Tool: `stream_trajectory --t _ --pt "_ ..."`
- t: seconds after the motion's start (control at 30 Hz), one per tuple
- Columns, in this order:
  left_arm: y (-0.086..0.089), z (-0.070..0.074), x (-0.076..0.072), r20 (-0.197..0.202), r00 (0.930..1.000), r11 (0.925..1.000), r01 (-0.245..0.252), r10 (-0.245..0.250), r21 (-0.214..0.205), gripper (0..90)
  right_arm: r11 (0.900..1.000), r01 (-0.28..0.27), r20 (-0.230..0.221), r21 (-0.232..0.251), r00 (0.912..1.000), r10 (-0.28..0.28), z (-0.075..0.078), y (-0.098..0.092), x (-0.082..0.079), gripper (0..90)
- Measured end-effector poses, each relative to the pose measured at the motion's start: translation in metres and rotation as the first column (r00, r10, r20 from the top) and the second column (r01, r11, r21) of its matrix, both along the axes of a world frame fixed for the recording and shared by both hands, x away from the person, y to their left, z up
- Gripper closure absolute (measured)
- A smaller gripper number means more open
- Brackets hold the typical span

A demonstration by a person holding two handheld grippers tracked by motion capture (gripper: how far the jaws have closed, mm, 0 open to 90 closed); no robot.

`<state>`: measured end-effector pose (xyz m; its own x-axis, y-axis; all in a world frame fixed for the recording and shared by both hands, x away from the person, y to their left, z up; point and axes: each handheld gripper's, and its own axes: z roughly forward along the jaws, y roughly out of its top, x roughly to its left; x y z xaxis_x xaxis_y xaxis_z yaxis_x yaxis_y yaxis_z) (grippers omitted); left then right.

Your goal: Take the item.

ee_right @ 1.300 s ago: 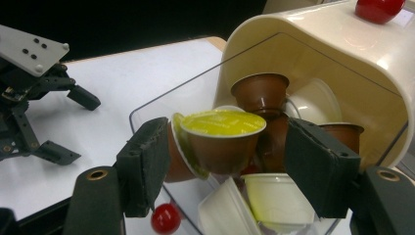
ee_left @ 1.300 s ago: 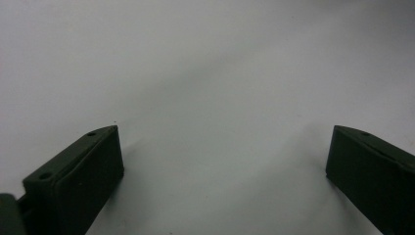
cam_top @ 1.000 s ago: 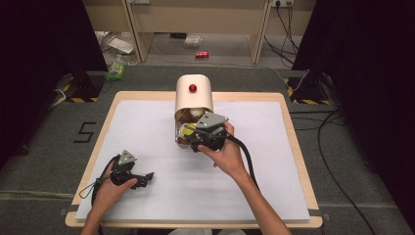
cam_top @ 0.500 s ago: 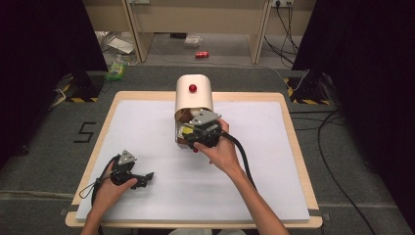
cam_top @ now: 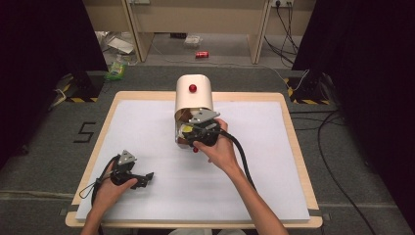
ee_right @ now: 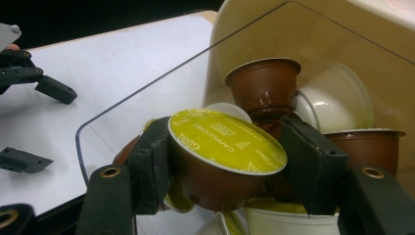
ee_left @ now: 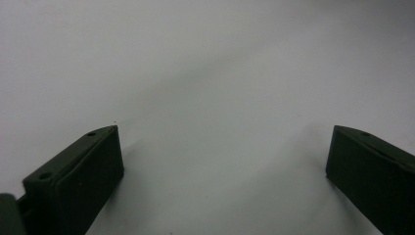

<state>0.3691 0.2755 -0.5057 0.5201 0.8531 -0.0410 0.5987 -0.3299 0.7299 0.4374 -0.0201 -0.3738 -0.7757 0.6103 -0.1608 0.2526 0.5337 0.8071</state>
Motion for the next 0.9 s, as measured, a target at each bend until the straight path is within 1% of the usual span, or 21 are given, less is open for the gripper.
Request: stream_trajectory --t 0.03,0.07,0.17,0.2,0.23,0.3,0.33,0.5,0.63,0.67,0.8,0.87,0.9 --pt "0.000 0.000 0.000 0.000 1.0000 1.0000 0.000 0.000 0.000 0.1 1.0000 0.000 0.000 0.000 1.0000 0.000 0.000 0.000 0.000 40.5" --pt "0.000 0.000 0.000 0.000 1.0000 1.0000 0.000 0.000 0.000 0.1 0.9999 -0.001 0.012 -0.010 0.9999 0.001 0.001 0.000 -0.001 40.8" --pt "0.000 0.000 0.000 0.000 1.0000 1.0000 0.000 0.000 -0.001 0.1 0.9999 -0.005 0.017 -0.010 0.9998 0.005 0.002 0.000 -0.003 40.8" --pt "0.000 0.000 0.000 0.000 1.0000 1.0000 0.000 0.000 0.000 0.1 0.9999 -0.010 0.030 -0.012 0.9995 0.010 0.004 -0.002 -0.004 40.8" --pt "0.000 0.000 0.000 0.000 1.0000 1.0000 0.000 0.000 0.000 0.1 0.9999 -0.010 0.030 -0.012 0.9995 0.010 0.004 -0.002 -0.004 40.8" --pt "0.000 0.000 0.000 0.000 1.0000 1.0000 0.000 0.000 0.000 0.1 0.9999 -0.011 0.031 0.000 0.9995 0.011 0.008 -0.004 -0.008 40.8" --pt "0.000 0.000 0.000 0.000 1.0000 1.0000 0.000 0.000 0.000 0.1 0.9999 -0.013 0.040 0.002 0.9991 0.013 0.010 -0.005 -0.009 40.8" --pt "0.000 0.000 0.000 0.000 1.0000 1.0000 0.000 0.000 0.000 0.1 0.9999 -0.010 0.048 0.009 0.9988 0.010 0.015 -0.011 -0.012 40.8" --pt "0.000 0.000 0.000 0.000 1.0000 1.0000 0.000 0.000 0.000 0.1 0.9996 -0.005 0.051 0.027 0.9987 0.004 0.021 -0.024 -0.016 40.8" --pt "0.000 0.000 0.000 0.000 1.0000 1.0000 0.000 0.000 0.000 0.1 0.9996 -0.005 0.051 0.027 0.9987 0.004 0.021 -0.024 -0.016 40.8" --pt "0.000 0.000 0.000 0.000 1.0000 1.0000 0.000 0.000 0.000 0.1 0.9994 -0.015 0.065 0.032 0.9978 0.013 0.029 -0.035 -0.026 40.8" --pt "0.000 0.000 0.000 0.000 1.0000 1.0000 0.000 0.000 0.001 0.1 0.9995 -0.009 0.068 0.029 0.9977 0.007 0.032 -0.042 -0.030 40.8" --pt "0.000 0.000 0.000 0.000 1.0000 1.0000 0.000 0.000 0.001 0.1 0.9996 0.000 0.076 0.028 0.9971 -0.003 0.034 -0.050 -0.031 40.8"
